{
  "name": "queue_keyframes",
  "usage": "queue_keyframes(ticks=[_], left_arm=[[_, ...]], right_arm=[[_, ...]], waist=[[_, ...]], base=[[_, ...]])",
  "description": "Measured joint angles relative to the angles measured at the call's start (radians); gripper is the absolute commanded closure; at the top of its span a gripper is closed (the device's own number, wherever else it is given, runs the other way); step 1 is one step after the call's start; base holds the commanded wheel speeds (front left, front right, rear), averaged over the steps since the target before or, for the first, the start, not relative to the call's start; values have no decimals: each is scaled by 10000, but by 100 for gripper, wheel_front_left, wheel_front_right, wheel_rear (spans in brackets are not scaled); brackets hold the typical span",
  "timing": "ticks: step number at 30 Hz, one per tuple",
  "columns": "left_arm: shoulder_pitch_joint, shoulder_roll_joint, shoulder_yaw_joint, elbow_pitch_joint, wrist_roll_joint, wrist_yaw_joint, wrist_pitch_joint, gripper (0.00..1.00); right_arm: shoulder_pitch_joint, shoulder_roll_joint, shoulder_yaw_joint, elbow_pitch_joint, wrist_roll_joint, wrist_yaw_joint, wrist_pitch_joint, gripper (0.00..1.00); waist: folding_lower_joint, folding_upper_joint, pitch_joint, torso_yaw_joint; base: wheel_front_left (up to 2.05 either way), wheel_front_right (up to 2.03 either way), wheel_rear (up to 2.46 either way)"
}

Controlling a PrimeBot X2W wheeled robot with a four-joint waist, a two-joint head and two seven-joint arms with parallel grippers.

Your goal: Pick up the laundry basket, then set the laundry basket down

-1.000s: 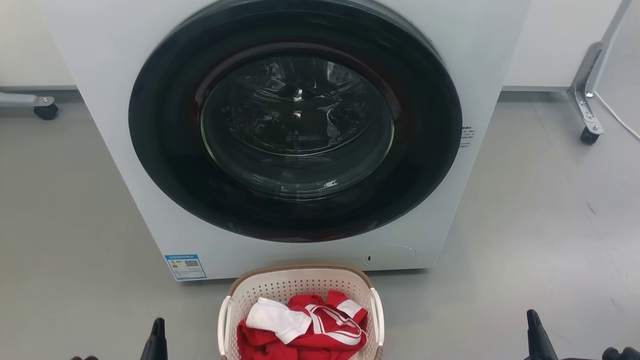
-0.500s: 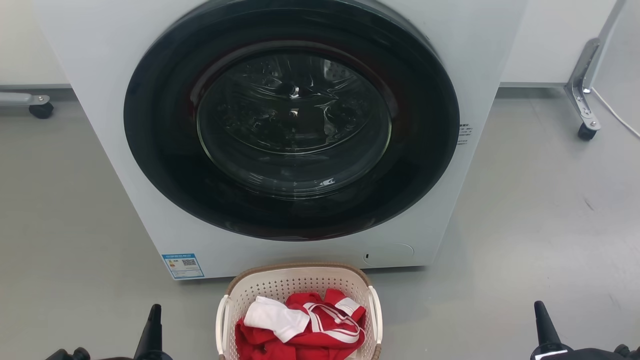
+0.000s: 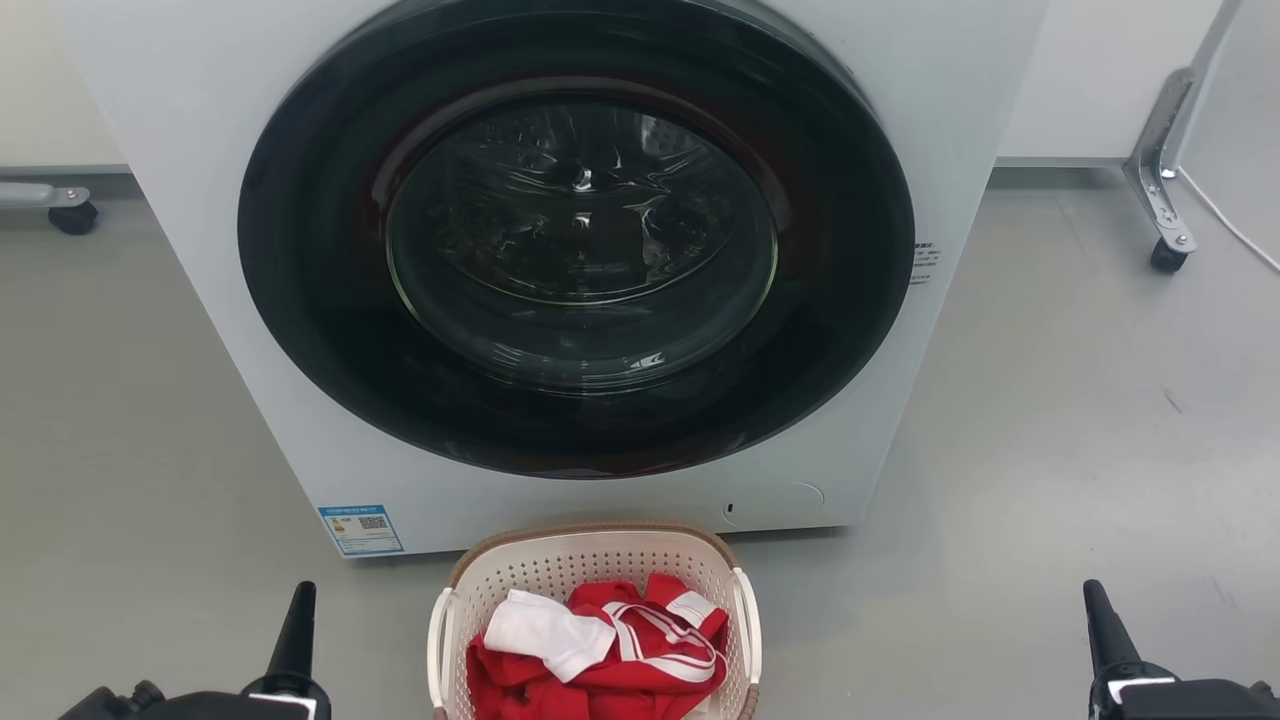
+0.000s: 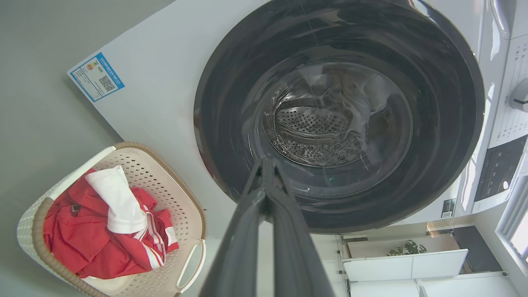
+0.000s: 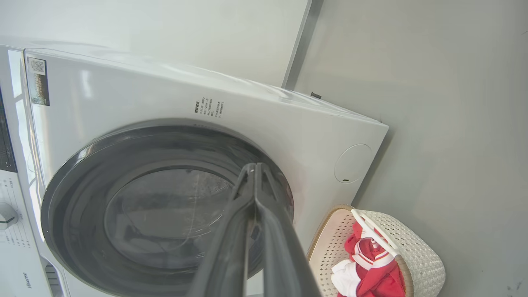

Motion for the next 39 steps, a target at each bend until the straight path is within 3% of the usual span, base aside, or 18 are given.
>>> queue_keyframes(ticks=[20, 39], left_arm=[[-632, -90, 424, 403, -2702, -516, 656, 100], [-667, -102, 426, 408, -2763, -516, 656, 100]], right_arm=[[-723, 2, -658, 380, 2535, 479, 688, 100], [-742, 2, -660, 382, 2539, 497, 688, 100]], waist=[[0, 0, 93, -92], [0, 0, 92, -91]], base=[[0, 0, 0], [0, 0, 0]])
